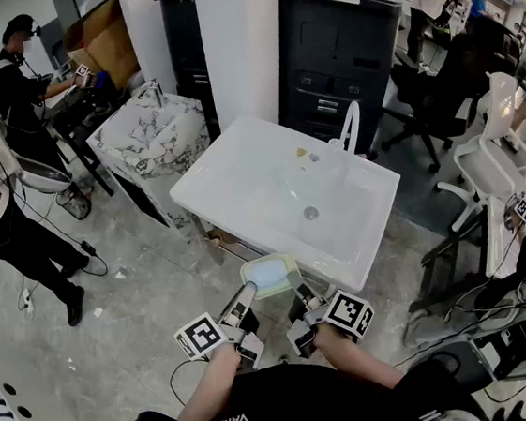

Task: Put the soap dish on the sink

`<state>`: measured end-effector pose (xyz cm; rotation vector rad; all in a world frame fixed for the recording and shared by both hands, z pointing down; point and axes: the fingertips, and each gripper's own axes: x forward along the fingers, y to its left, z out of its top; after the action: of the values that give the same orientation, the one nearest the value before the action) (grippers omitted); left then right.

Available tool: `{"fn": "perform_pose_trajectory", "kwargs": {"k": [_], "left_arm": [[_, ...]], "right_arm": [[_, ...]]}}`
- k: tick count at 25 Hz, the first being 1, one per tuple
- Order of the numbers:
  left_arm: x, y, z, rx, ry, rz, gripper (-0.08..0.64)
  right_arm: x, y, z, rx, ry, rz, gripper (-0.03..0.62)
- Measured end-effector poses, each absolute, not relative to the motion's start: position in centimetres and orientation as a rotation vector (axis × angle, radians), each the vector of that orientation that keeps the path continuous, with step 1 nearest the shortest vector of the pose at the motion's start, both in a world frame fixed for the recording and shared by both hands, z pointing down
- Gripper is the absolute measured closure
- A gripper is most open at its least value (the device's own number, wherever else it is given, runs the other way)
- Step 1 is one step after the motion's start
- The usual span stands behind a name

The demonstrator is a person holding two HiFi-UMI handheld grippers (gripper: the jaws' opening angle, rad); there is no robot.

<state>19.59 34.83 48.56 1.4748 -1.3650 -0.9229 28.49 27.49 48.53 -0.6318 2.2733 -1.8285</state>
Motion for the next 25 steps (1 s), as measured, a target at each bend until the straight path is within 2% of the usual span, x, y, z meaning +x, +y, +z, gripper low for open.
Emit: {"fn": "perform_pose_trajectory", "kwargs": {"k": [17, 25], "left_arm": [[7.1, 29.9, 47.7, 1.55, -1.209, -0.879, 0.419], [0.9, 28.0, 47.6, 1.612, -1.103, -0.765, 0.419]], "right_arm": [[16.9, 24.2, 47.5, -0.779, 2.201, -1.736, 0.509], [11.4, 23.5, 47.5, -0.895, 2.089, -1.682, 0.509]]}}
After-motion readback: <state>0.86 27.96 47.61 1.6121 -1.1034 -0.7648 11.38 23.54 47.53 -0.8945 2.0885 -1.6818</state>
